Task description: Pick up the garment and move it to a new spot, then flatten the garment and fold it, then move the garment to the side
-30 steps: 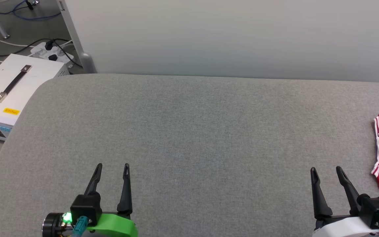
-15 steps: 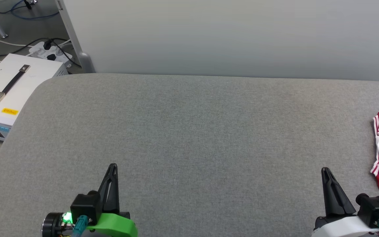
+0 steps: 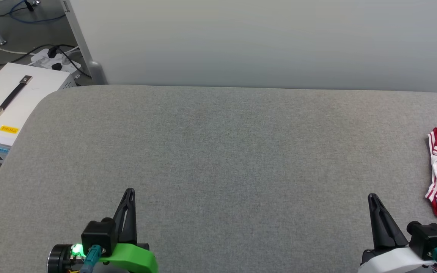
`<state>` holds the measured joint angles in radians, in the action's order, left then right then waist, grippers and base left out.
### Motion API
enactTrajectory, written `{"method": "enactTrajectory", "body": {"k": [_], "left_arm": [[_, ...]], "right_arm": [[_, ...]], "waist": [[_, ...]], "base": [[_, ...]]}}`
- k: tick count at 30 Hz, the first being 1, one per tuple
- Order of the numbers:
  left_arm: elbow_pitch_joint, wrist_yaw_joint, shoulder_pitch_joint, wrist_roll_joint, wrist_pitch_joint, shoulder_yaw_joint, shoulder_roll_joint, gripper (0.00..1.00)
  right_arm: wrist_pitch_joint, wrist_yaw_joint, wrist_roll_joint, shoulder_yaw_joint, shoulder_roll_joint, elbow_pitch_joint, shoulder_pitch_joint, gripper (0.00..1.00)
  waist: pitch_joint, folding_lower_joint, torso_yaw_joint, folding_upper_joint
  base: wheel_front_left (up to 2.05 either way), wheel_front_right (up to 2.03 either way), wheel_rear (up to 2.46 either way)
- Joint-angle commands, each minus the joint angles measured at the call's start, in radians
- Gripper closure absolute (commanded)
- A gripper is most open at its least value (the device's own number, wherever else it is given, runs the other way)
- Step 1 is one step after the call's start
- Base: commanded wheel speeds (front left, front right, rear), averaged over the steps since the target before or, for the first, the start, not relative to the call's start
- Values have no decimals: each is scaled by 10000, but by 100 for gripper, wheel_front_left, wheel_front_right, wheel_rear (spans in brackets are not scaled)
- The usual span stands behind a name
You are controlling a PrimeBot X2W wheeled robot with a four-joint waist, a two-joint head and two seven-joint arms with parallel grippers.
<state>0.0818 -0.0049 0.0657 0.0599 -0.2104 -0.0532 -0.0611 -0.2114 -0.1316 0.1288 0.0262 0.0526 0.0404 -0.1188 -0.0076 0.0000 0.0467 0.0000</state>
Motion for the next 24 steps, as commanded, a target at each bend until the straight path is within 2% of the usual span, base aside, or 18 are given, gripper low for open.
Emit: {"method": "enactTrajectory", "body": {"k": [1, 24], "left_arm": [[-76, 3, -109, -103, 52, 61, 21, 100], [-243, 14, -233, -215, 515, 167, 41, 100]], "right_arm": [[59, 2, -125, -23, -5, -58, 205, 100], [522, 4, -387, -77, -9, -136, 426, 100]], "waist": [[1, 0, -7, 0], [18, 0, -111, 0]], "base": [[0, 0, 0], [0, 0, 0]]}}
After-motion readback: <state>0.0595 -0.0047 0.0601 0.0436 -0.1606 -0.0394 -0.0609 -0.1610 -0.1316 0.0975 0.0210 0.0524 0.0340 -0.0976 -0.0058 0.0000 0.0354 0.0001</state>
